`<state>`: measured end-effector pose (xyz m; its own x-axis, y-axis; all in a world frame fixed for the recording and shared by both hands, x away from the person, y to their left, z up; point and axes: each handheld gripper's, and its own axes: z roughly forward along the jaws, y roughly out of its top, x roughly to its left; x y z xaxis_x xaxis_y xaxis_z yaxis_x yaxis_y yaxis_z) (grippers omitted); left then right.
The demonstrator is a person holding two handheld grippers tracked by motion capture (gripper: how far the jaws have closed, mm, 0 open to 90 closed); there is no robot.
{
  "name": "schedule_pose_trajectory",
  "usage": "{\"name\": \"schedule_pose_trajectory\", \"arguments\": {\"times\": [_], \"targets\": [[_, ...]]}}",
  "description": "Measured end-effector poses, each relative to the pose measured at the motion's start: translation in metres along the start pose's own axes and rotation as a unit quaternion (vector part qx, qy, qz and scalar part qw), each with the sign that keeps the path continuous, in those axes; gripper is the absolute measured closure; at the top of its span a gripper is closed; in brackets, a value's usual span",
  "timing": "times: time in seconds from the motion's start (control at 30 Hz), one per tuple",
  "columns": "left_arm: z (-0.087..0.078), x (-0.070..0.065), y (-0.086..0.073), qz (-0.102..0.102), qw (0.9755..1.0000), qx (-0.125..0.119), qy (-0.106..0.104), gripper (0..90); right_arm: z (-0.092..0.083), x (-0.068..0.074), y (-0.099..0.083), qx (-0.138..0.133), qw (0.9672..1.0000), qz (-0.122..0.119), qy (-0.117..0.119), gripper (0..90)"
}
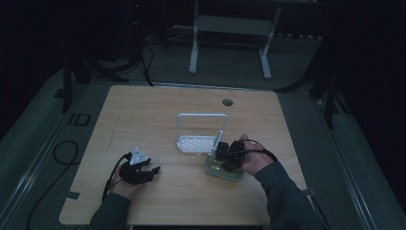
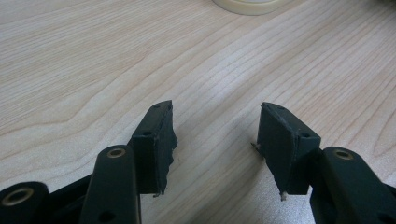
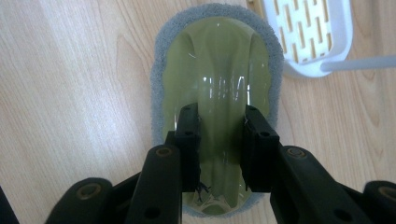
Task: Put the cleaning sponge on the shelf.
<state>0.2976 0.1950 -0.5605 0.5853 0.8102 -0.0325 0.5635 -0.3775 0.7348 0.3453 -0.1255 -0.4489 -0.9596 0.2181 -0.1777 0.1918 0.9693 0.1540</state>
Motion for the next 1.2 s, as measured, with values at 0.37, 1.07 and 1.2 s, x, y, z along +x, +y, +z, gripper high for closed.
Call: {"name": "schedule_pose_trajectory", "arguments": {"times": [0.37, 1.07, 1.2], "targets": [[0.000, 0.000, 0.000, 0.000, 1.0000, 0.000, 0.000, 46.2, 0.000, -0.002, 0.008, -0.005, 0.9997, -0.016, -0.017, 71.4], [0.000, 0.000, 0.000, 0.001, 1.0000, 0.000, 0.000, 46.2, 0.002, 0.000, 0.027, -0.012, 0.9975, -0.057, -0.040, 71.4], [0.000, 0.000, 0.000, 0.001, 1.0000, 0.000, 0.000, 46.2, 0.004, 0.000, 0.029, -0.014, 0.9968, -0.064, -0.046, 71.5]]}}
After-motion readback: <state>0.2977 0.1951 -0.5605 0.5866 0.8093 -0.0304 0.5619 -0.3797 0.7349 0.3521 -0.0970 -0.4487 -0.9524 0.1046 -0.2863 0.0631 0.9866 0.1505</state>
